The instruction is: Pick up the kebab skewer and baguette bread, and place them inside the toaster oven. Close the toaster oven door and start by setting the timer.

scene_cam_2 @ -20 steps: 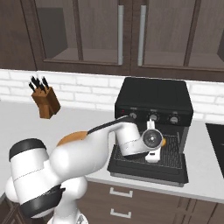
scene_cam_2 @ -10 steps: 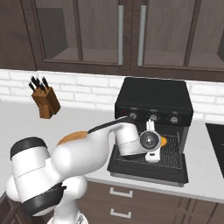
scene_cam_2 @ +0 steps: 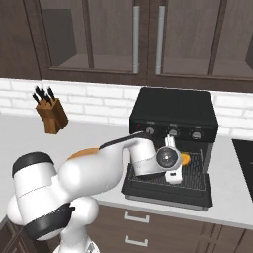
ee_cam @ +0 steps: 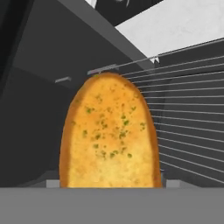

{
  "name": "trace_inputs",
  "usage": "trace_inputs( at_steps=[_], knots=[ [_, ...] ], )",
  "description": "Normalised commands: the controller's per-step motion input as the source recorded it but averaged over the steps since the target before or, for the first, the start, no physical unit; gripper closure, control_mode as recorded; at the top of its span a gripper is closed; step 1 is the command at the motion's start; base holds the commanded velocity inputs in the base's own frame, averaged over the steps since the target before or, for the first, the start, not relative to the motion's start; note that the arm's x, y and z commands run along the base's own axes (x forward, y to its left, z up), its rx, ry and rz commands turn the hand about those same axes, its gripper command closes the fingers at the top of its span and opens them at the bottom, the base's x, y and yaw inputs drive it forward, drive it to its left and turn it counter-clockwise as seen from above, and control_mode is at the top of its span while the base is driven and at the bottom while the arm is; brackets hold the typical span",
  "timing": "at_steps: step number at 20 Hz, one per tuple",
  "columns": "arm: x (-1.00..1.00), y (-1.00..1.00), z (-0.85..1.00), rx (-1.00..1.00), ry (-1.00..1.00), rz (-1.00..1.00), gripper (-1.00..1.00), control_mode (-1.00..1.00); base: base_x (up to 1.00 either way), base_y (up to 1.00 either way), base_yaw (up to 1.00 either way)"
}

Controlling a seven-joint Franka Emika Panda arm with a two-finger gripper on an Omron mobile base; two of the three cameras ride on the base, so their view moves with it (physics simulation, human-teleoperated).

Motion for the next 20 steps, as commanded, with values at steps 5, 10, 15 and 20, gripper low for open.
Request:
trace_inputs(
  at_steps=[5, 10, 15, 20],
  knots=[
    [0.07, 0.00, 0.00, 0.00, 0.01, 0.00, -1.00, -1.00, 0.00, 0.00, 0.00],
    [0.04, 0.00, 0.00, 0.00, 0.00, 0.00, -1.00, -1.00, 0.00, 0.00, 0.00],
    [-0.45, -0.10, 0.15, -0.01, 0.01, 0.00, -1.00, -1.00, 0.00, 0.00, 0.00],
    [-0.95, 0.24, 0.25, -0.03, 0.11, 0.00, -1.00, -1.00, 0.00, 0.00, 0.00]
  ],
)
